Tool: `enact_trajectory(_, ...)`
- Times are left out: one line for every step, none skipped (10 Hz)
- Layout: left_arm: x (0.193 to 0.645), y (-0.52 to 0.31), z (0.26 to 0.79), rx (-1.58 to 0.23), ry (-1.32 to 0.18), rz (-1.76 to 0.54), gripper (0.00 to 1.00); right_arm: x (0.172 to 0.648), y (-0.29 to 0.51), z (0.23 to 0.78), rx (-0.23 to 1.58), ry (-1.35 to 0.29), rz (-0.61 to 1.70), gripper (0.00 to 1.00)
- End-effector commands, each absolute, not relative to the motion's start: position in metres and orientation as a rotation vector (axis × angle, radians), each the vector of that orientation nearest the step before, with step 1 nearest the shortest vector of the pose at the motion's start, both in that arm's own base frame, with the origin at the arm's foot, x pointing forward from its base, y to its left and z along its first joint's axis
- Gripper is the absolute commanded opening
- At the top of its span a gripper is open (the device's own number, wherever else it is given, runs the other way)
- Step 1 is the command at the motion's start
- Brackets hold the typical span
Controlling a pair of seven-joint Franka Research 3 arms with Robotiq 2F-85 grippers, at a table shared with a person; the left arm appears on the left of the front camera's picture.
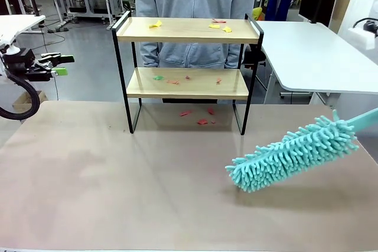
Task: Clean the shelf.
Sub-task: Clean the specific section of the Shelf indicated by the human with the Duster.
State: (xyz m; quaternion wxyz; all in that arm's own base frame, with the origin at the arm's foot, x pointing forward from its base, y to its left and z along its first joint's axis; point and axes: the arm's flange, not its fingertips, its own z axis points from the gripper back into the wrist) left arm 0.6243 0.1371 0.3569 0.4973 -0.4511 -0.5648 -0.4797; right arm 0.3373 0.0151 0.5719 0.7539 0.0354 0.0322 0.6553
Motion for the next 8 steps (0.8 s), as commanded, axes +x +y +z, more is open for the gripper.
enact_trajectory(0.6232, 0.1371, 0.3587, -1.094, -1.372, -1.166, 1.0, 0.3409, 0.0248, 0.5649, 0.073, 0.062, 1.43, 0.13)
enact_trajectory(0.6232, 0.1371, 0.3587, -1.094, -1.372, -1.166, 1.0, 0.3424, 0.0272, 0.5634, 0.075, 0.048, 1.412, 0.13)
enact_trajectory(0.6232, 0.1371, 0.3587, -1.094, -1.372, -1.166, 1.0, 0.3495, 0.0256, 0.5619, 0.05, 0.02, 1.363, 0.13)
enact_trajectory(0.6232, 0.1371, 0.3587, -1.094, -1.372, -1.166, 1.0, 0.3396, 0.0238, 0.5663, 0.078, 0.081, 1.442, 0.13)
enact_trajectory(0.6232, 0.1371, 0.3587, -1.094, -1.372, -1.166, 1.0, 0.3396, 0.0238, 0.5663, 0.078, 0.081, 1.442, 0.13)
enact_trajectory(0.6232, 0.1371, 0.3587, -1.094, -1.372, -1.166, 1.0, 0.3396, 0.0238, 0.5663, 0.078, 0.081, 1.442, 0.13)
enact_trajectory(0.6232, 0.1371, 0.3587, -1.094, -1.372, -1.166, 1.0, 0.3396, 0.0238, 0.5663, 0.078, 0.081, 1.442, 0.13)
enact_trajectory(0.6232, 0.1371, 0.3587, -1.094, -1.372, -1.166, 1.0, 0.3396, 0.0238, 0.5663, 0.078, 0.081, 1.442, 0.13)
